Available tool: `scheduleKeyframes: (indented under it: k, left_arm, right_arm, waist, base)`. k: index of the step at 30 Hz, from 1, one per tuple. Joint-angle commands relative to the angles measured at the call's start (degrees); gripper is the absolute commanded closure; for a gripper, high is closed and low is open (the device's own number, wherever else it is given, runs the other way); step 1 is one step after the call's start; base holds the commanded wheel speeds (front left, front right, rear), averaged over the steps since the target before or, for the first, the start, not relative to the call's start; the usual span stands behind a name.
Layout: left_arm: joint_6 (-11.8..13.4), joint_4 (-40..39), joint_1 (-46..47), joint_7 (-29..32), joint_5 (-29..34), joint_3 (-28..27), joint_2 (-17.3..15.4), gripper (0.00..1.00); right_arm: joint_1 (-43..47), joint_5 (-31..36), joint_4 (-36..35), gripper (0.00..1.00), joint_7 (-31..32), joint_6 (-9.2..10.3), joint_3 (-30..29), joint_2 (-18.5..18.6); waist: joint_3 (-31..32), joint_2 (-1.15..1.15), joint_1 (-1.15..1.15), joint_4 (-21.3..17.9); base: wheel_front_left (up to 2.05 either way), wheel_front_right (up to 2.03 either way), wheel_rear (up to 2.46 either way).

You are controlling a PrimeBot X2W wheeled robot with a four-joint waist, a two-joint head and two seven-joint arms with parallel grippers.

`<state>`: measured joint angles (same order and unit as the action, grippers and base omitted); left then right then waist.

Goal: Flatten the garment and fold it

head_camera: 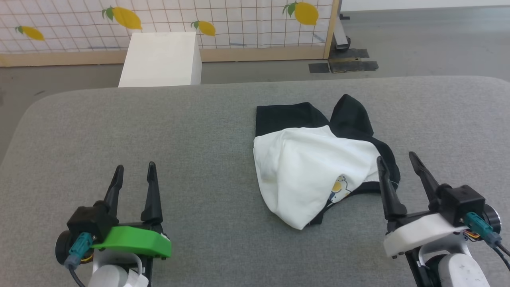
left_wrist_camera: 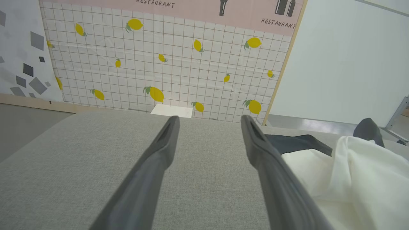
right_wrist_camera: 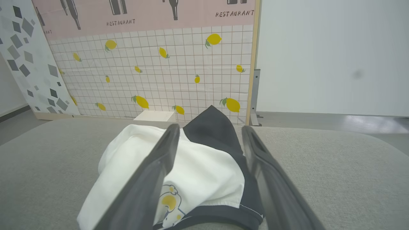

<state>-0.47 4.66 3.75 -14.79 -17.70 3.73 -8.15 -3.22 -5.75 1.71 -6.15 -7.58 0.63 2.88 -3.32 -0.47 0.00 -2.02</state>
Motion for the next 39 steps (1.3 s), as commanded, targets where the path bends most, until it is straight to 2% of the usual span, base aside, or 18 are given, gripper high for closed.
scheduleKeyframes:
  k: [1,6,13,23,24,25,27,34,39]
  left_arm:
    - [-0.58,-0.47,-0.89,-0.20,1.11,-0.49,0.77,0.00]
    - [-1.95,-0.60,-0.20,-0.20,2.47,-1.47,2.16,0.00]
    - [-3.27,-0.81,1.20,-0.20,3.54,-2.25,3.82,0.00]
    - [-4.84,-0.47,4.12,-0.20,3.75,-1.93,5.01,0.00]
    - [-4.92,-0.42,4.25,-0.20,3.73,-1.88,5.06,0.00]
    - [-4.98,-0.38,4.34,-0.20,3.72,-1.84,5.10,0.00]
    - [-5.12,-0.18,4.36,-0.20,3.65,-1.86,5.16,0.00]
    - [-5.42,0.96,3.65,-0.20,3.56,-2.30,5.24,0.00]
    - [-5.27,1.34,2.54,-0.20,3.60,-2.17,5.26,0.00]
  right_arm:
    - [-0.60,1.02,-0.35,0.00,0.63,0.09,0.66,-0.01]
    - [-6.39,3.96,1.61,0.00,5.42,0.09,5.87,-0.01]
    - [-17.90,5.72,11.44,0.00,22.21,0.09,13.05,-0.01]
    - [-30.41,9.60,25.14,0.00,37.28,0.09,13.04,0.54]
    - [-30.97,9.72,26.27,0.02,38.61,0.09,12.86,0.57]
    - [-31.40,9.77,27.22,0.55,39.83,0.09,12.89,0.59]
    - [-32.05,9.50,28.61,1.00,41.64,0.09,13.15,0.73]
    - [-32.27,6.00,26.28,1.00,38.03,0.09,12.91,0.93]
    - [-28.05,1.32,17.58,1.00,35.63,0.09,13.51,0.77]
  waist:
    - [-0.51,0.45,0.00,0.59]
    - [-1.78,0.45,0.00,1.92]
    - [-4.05,0.45,0.00,4.16]
    - [-7.84,0.45,0.00,7.77]
    - [-8.01,0.45,0.00,7.96]
    - [-8.12,0.45,0.00,8.12]
    - [-8.20,0.45,0.00,8.35]
    - [-6.39,0.45,0.00,7.90]
    - [-3.40,0.45,0.00,6.98]
  base:
    - [0.00,0.00,0.00]
    - [0.00,0.00,0.00]
    - [0.00,0.00,0.00]
    - [0.00,0.00,0.00]
    - [0.00,0.00,0.00]
    - [0.00,0.00,0.00]
    - [0.00,0.00,0.00]
    - [0.00,0.00,0.00]
    - [0.00,0.00,0.00]
